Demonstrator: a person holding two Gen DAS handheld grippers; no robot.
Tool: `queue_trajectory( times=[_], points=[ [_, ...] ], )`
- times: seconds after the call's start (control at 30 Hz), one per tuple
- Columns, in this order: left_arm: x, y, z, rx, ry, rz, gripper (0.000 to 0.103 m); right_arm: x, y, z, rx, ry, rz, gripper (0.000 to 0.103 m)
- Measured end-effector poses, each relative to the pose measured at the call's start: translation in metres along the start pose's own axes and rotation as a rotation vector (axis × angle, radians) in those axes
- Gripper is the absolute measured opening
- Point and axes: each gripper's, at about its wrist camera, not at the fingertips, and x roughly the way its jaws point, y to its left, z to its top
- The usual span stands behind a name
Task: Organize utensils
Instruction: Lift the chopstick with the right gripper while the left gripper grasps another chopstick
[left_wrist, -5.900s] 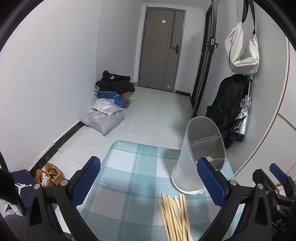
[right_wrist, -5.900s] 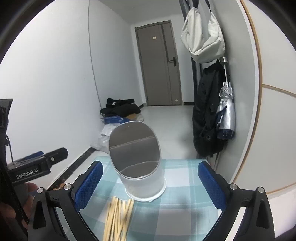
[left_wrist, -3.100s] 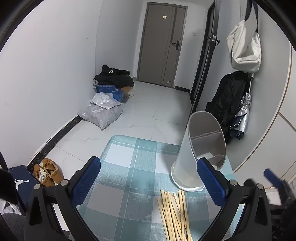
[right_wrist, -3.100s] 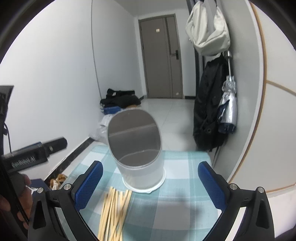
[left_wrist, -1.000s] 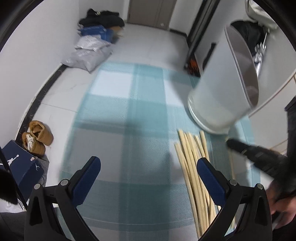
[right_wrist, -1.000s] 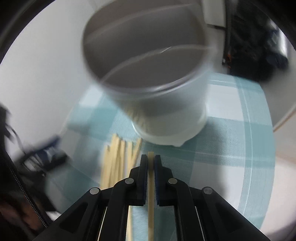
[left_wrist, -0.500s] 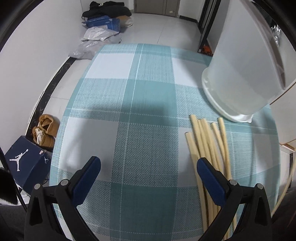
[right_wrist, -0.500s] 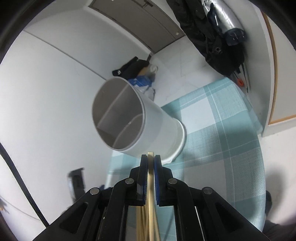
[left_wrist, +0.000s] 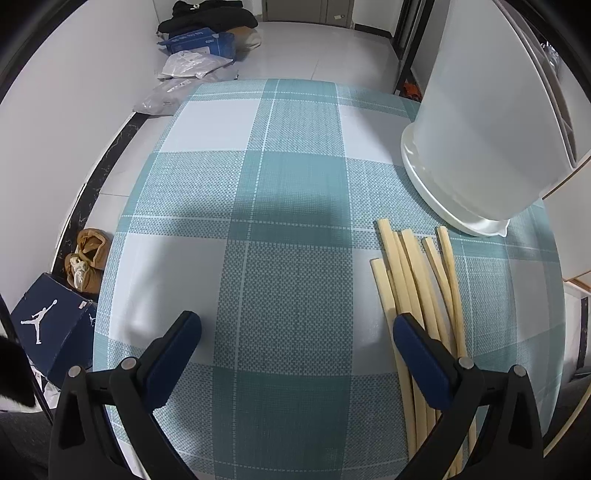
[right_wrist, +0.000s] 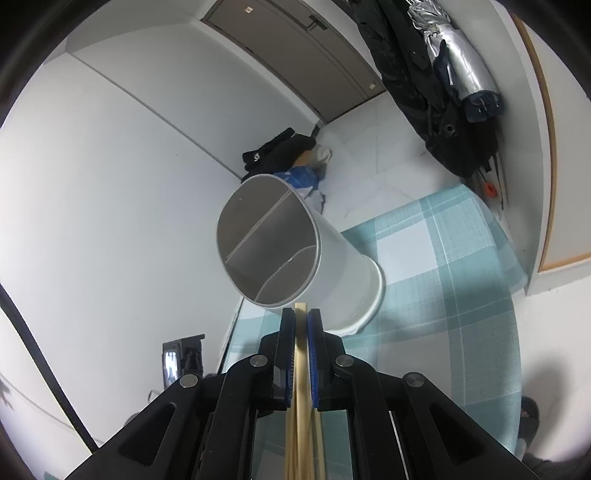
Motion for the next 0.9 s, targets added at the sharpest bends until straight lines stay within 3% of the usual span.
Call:
queue_trajectory(
  times=[0.27, 0.4, 0.57, 0.8, 0.9],
  points=[
    [0.005, -0.006, 0.008, 0.017, -0.006, 0.017, 0.101, -0.002, 0.008, -0.001, -0.02, -0.008, 0.006, 0.006],
    [0.0, -0.012, 0.01, 0.051, -0.035, 0.018, 0.073, -0.001, 0.01, -0.003, -0.03, -0.011, 0.006, 0.006],
    [-0.001, -0.013, 0.01, 0.067, -0.057, 0.003, 0.061, 0.0, 0.009, -0.003, -0.033, -0.009, 0.0, 0.006],
    [-0.002, -0.017, 0.016, 0.069, -0.073, -0.017, 0.012, 0.005, 0.006, -0.005, -0.032, -0.006, -0.016, 0.006],
    [-0.001, -0.018, 0.02, 0.066, -0.061, -0.037, 0.005, 0.006, 0.005, -0.006, -0.028, -0.004, -0.02, 0.006]
  ],
)
